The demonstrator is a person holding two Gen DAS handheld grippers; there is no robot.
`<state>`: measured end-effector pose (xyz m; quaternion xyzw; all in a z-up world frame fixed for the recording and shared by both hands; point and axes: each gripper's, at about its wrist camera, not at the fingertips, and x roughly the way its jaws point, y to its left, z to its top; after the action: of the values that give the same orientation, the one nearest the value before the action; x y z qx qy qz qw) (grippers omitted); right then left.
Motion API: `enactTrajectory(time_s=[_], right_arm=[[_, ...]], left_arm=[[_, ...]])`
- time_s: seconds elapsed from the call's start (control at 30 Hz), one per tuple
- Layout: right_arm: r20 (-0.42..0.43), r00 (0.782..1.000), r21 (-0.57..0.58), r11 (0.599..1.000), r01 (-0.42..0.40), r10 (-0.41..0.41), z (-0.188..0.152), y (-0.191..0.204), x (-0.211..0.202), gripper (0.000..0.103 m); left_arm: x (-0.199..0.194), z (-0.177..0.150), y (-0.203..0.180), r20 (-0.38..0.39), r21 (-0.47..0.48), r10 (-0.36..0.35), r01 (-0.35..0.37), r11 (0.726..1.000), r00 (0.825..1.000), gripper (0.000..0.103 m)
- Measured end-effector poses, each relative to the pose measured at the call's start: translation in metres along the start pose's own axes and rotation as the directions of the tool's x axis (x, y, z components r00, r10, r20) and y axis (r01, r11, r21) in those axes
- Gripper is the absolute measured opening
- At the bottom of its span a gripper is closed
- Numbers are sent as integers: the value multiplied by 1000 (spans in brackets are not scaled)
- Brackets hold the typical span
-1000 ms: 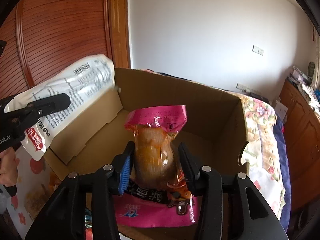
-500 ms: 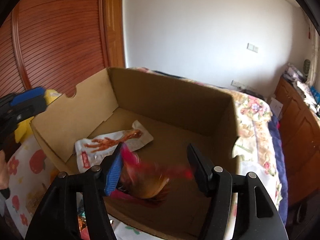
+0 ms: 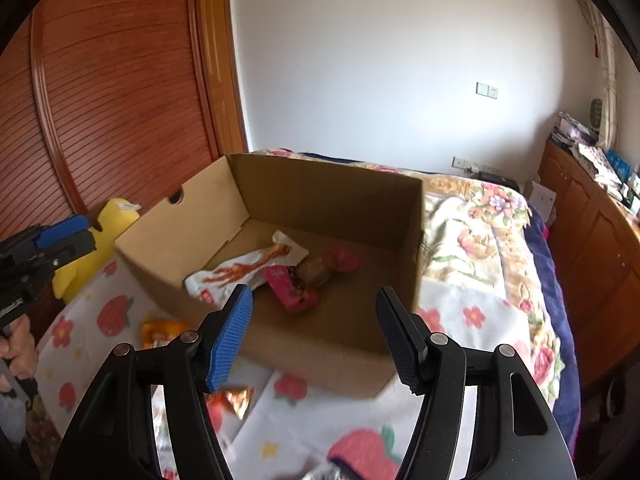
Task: Organize snacks
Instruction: 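Withdraw both tools from the box back toward the snacks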
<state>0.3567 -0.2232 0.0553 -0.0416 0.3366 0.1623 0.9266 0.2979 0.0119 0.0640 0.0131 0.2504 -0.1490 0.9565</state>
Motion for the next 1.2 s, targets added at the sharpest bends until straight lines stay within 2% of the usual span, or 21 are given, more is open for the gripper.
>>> enactTrajectory(time_s=[0.27,0.7,1.03,1.2], right_arm=[[-10,1000,46,999,18,-18,-52,-3,-41,66],[-138,990,148,988,50,-29,-133,-23,-28,66],[-187,982,227,973,31,12,-157,-35,-9,66],[-194,981,230,973,19,27,-160,-31,-3,66]], left_arm=[[-19,-31,-10,-21,7,2,-2,1000,1000,40],[-15,-81,-30,-97,8,-5,6,1000,995,40],[-9,-104,-33,-143,0,-10,10,1000,990,41],[-4,-112,-34,-166,-15,-13,10,1000,986,41]])
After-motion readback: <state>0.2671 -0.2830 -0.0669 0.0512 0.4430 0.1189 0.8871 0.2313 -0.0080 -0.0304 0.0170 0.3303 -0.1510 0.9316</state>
